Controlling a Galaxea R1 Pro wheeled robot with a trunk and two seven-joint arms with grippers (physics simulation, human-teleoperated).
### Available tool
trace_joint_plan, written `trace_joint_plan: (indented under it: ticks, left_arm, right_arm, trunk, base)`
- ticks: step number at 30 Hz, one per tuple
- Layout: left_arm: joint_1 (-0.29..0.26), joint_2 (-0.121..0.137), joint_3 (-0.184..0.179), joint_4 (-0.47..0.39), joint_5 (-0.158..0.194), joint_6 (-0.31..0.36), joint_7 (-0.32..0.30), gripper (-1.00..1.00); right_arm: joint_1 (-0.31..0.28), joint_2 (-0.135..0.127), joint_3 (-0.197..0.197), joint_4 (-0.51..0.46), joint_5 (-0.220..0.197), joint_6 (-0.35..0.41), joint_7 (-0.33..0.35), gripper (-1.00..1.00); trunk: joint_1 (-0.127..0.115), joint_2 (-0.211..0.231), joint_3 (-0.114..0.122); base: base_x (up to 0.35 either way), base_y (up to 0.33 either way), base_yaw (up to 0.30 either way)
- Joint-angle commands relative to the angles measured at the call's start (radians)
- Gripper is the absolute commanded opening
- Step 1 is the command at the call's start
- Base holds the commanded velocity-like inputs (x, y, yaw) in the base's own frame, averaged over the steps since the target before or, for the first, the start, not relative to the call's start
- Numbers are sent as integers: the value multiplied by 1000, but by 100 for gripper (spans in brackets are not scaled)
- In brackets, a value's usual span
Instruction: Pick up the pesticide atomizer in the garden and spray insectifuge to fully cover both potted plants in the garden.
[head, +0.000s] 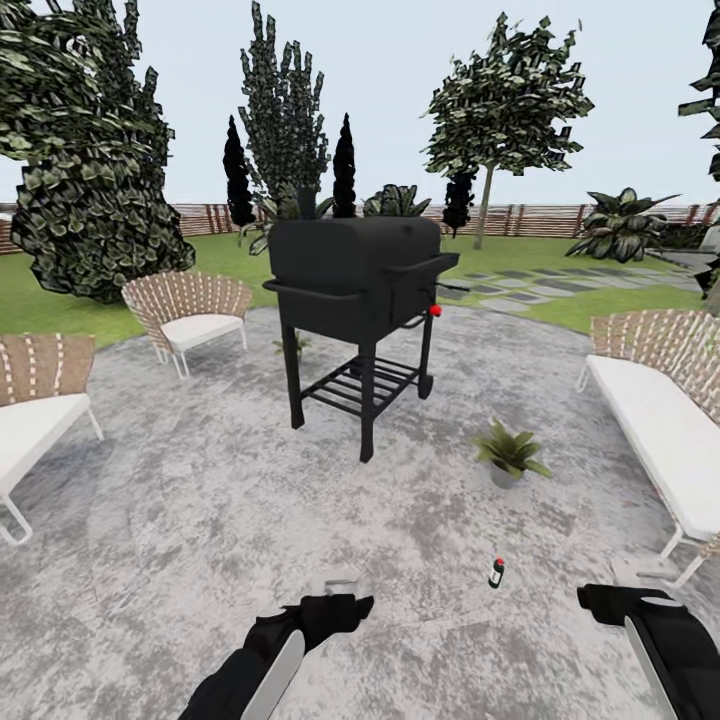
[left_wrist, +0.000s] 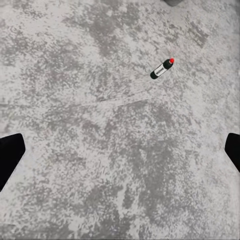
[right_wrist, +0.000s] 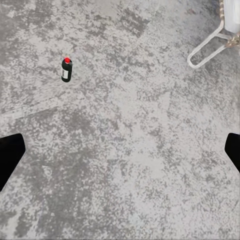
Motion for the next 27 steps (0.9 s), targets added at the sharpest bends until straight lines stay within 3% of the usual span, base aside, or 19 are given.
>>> trace_joint_plan:
  ticks: [1,9,27]
  left_arm:
    - [0,-1,-1,1,0,-1,0,100]
    - [0,-1,-1,0,-1,-1,4,100]
    - [0,4,2,9,-1,0,12,100]
  right_arm:
    - [0,0,0,1,0,-2,1,100]
    - [0,6,-1,5,1,-2,0,100]
    - [0,8,-3,-2,-2,24,0,100]
  trunk:
    - [0,0,0]
    - [0,0,4]
    - [0,0,17]
  base:
    - [311,41,0]
    - [318,8,-82]
    - [320,76,-261]
